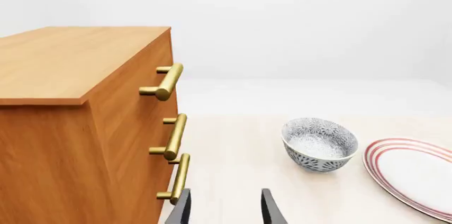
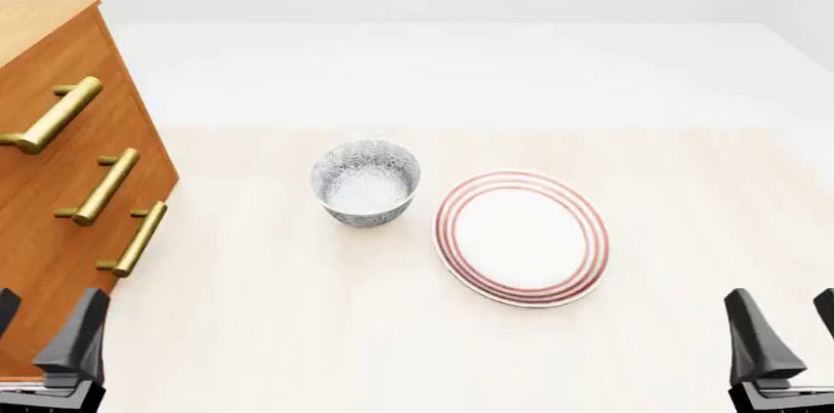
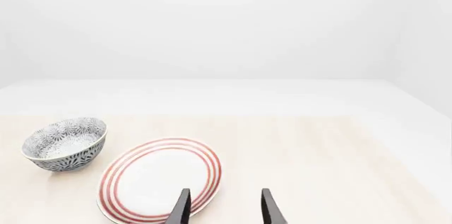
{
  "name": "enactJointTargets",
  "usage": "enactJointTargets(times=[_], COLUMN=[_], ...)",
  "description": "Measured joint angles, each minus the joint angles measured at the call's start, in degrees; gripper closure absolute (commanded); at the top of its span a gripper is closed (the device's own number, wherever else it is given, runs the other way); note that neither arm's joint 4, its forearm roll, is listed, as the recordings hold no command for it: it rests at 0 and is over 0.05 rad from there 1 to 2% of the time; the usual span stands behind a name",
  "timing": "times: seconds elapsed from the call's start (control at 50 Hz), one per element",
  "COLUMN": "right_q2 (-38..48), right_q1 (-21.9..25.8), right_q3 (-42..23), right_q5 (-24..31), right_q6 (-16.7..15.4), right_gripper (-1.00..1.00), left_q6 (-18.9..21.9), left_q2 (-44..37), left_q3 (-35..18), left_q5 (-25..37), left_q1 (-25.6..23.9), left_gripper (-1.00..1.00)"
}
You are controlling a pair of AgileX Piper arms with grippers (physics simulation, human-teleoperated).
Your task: Open the top drawer of the cabinet.
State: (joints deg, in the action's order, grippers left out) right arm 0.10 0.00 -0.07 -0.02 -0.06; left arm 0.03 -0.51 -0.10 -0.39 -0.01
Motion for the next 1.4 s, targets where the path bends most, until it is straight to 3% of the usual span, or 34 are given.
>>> enactJointTargets(times=[0.48, 0.84, 1.4], right_q2=[0.2, 0.2, 0.4], right_q1=[0.0, 0.0, 0.0], right_q3=[-0.3, -0.5, -0.7], right_q5=[0.1, 0.2, 0.3], right_q6=[-0.1, -0.1, -0.1], right_gripper=[-1.0, -1.0, -1.0], left_q6=[1.8, 10.7, 27.2], left_q2=[-3.1, -9.7, -19.3], left_q3=[-0.5, -2.8, -12.5], left_q5=[-1.8, -3.0, -0.1], left_q1=[0.1, 0.5, -1.1], left_gripper=[-1.0, -1.0, -1.0])
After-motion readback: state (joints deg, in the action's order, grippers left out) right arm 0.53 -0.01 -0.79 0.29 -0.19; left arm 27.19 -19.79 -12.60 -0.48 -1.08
